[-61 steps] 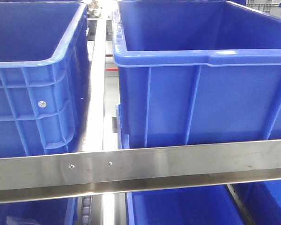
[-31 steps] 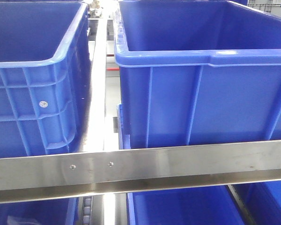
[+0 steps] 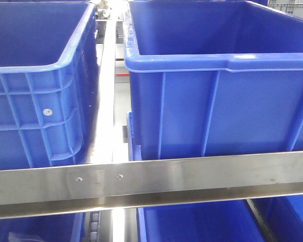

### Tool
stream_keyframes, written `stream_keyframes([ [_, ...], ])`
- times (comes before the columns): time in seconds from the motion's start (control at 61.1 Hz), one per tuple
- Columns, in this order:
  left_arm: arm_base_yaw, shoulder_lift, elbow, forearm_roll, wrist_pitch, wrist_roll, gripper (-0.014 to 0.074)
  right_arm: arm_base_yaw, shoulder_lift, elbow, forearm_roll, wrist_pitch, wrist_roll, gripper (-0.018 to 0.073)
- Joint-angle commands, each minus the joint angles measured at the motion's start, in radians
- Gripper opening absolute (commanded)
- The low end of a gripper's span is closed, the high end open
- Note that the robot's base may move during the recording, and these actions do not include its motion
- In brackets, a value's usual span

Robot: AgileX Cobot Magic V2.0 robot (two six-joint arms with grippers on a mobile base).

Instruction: Pick red cube and place on left shelf

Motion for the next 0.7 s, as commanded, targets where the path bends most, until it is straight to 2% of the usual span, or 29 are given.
stream_keyframes([
  [0.0, 0.002, -0.014, 0.025, 0.000, -0.086, 0.000, 0.0102, -0.006, -0.021, -0.015, -0.017, -0.078, 0.009, 0.0051],
  [0.687, 0.002, -0.014, 0.025, 0.000, -0.086, 0.000, 0.0102, -0.006, -0.021, -0.015, -0.010, -0.062, 0.009, 0.0051],
])
